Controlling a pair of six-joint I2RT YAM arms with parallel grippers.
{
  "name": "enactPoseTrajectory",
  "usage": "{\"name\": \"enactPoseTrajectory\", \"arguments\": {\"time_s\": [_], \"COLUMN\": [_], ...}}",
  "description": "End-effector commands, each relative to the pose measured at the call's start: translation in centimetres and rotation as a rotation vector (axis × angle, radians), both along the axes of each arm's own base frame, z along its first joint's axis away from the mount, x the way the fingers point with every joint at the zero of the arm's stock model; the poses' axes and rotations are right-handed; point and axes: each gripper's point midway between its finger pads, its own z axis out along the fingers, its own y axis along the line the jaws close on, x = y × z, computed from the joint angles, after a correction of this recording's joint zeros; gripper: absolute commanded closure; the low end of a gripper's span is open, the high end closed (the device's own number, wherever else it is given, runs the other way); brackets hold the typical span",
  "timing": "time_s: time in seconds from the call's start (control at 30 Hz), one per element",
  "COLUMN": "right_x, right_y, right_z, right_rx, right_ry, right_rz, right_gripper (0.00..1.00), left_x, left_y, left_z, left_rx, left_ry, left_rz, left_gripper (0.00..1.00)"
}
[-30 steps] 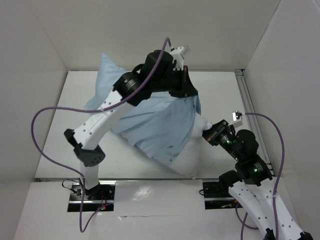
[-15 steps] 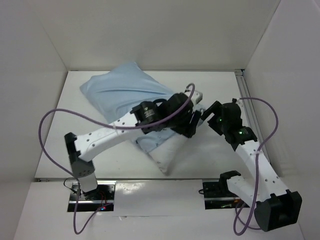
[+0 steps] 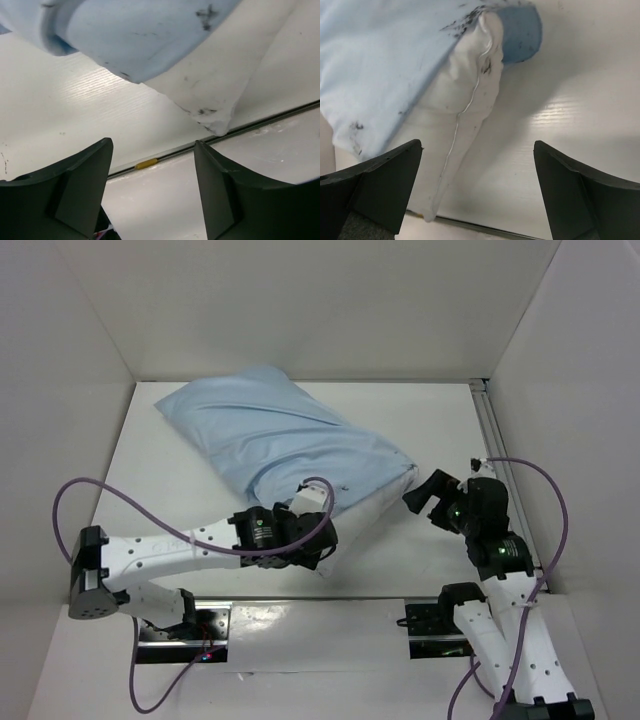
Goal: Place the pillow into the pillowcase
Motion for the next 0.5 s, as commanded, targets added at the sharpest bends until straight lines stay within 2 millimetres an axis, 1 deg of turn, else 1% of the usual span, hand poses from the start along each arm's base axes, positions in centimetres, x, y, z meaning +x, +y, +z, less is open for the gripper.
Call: {"name": "enactPoseTrajectory", "arguments": {"time_s": [0.0, 0.03, 0.07, 0.13, 0.17, 0.23, 0.27, 0.3, 0.33, 0.37, 0.4, 0.43, 0.47], "right_x": [-1.2, -1.2, -1.2, -1.5, -1.3, -1.7, -1.7, -1.8, -1.9, -2.0, -1.9, -1.8, -2.0], "right_y": [1.6, 2.2, 2.7, 3.6, 3.8, 4.6, 5.2, 5.4, 5.5, 6.0, 6.2, 6.6, 6.8], "right_z": [0.4, 0.4, 0.4, -0.4, -0.1, -0.5, -0.1, -0.3, -1.0, -0.8, -1.2, -1.3, -2.0], "right_rx": [0.009, 0.022, 0.031, 0.05, 0.056, 0.055, 0.067, 0.067, 0.068, 0.061, 0.056, 0.057, 0.034], "right_ry": [-0.025, -0.04, -0.04, -0.026, -0.041, -0.043, -0.061, -0.052, -0.029, -0.043, -0.037, -0.035, -0.018], "right_rz": [0.131, 0.17, 0.194, 0.242, 0.253, 0.297, 0.326, 0.335, 0.344, 0.372, 0.378, 0.393, 0.398], "right_gripper": [0.0, 0.0, 0.0, 0.0, 0.0, 0.0, 0.0, 0.0, 0.0, 0.0, 0.0, 0.0, 0.0], "left_x": [1.1, 1.3, 1.3, 1.9, 2.0, 2.2, 2.2, 2.2, 2.3, 2.7, 2.7, 3.0, 3.4], "left_y": [1.1, 1.0, 1.0, 1.1, 1.1, 0.9, 0.9, 0.9, 0.6, 0.8, 0.8, 1.0, 1.1], "left_z": [1.1, 1.2, 1.0, 0.3, 0.0, -0.2, -0.5, -0.5, -0.7, -1.0, -1.0, -1.6, -1.7], "left_rx": [-0.079, -0.077, -0.069, -0.018, -0.002, 0.01, 0.029, 0.029, 0.037, 0.058, 0.058, 0.074, 0.078], "left_ry": [-0.086, -0.102, -0.099, -0.123, -0.122, -0.127, -0.126, -0.126, -0.128, -0.133, -0.134, -0.132, -0.136], "left_rz": [0.086, 0.081, 0.081, 0.084, 0.076, 0.079, 0.069, 0.069, 0.06, 0.063, 0.063, 0.063, 0.064], "left_gripper": [0.2, 0.2, 0.2, 0.2, 0.22, 0.23, 0.25, 0.25, 0.25, 0.25, 0.25, 0.25, 0.25]}}
